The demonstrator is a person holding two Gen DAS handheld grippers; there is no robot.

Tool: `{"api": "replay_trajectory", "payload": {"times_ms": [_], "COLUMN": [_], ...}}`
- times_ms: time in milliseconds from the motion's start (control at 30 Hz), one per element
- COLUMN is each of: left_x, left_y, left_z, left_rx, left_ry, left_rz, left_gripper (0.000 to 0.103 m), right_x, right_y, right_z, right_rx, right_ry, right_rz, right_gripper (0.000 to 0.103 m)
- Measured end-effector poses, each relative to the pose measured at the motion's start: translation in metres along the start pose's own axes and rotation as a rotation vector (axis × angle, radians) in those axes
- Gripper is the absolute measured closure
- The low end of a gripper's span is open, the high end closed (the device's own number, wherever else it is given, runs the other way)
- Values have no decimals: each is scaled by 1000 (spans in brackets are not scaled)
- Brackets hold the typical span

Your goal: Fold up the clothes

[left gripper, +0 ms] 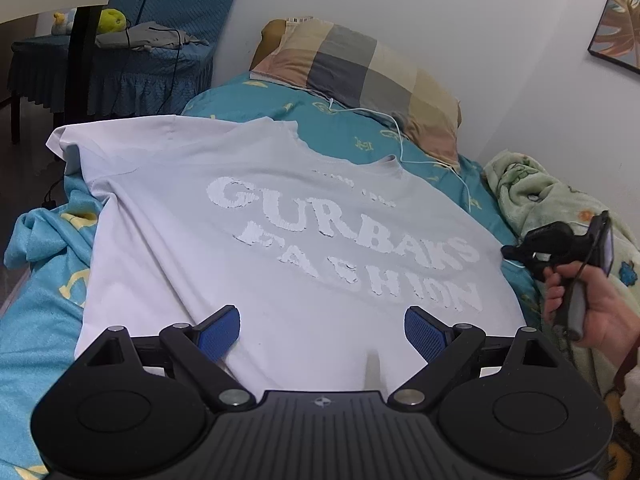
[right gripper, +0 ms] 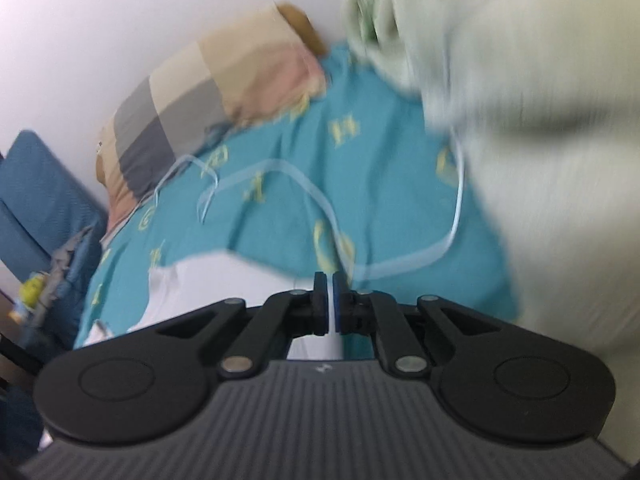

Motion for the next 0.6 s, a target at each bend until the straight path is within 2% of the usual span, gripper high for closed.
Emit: {"api": "replay_trajectory", "payload": {"times_ms": [33,100,133,233,267,300,333,467,600], "left_x": [0,0,0,2,3,4,6,12,15], "left_y": [1,3,3,3,3,2,1,-6,-9], "left_z": [0,1,1,4,5,7,8,19,28], "left_rx": [2,4,5,-2,-6,-10,-13,-23,-21], "left_ry": [2,-1,-4,-26,-36,-46,-57,-99,-126], "left_rz": [0,4,5,5,3,0,-2,-25,-36], "left_gripper": [12,12,12,12,12,12,12,12,12], "right_x": [-7,-19,-24,-30,-31,-34,-37,-69,-116], "right_y": [6,16,20,13,10,8,5,1,12], "right_z": [-1,3,6,27,37,50,63,127,162], "right_rx": [-3,2,10,125,172,188,199,248,233], "right_ry": [-3,-25,-33,-24,-30,-56,-86,-262,-366], "right_rz": [14,37,50,4,-9,-13,-15,27,120], "right_gripper": [91,69,69,70,77,94,96,96,93]}}
Point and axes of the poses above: each gripper's, at about its wrist camera, not at the fingertips, and y roughly the way its jaws point, z to its left, x to its top, the point moved 6 cm from there along y, roughly the way its jaws point, and after that the axes turned 9 degrees about x, right-handed, at the moved point
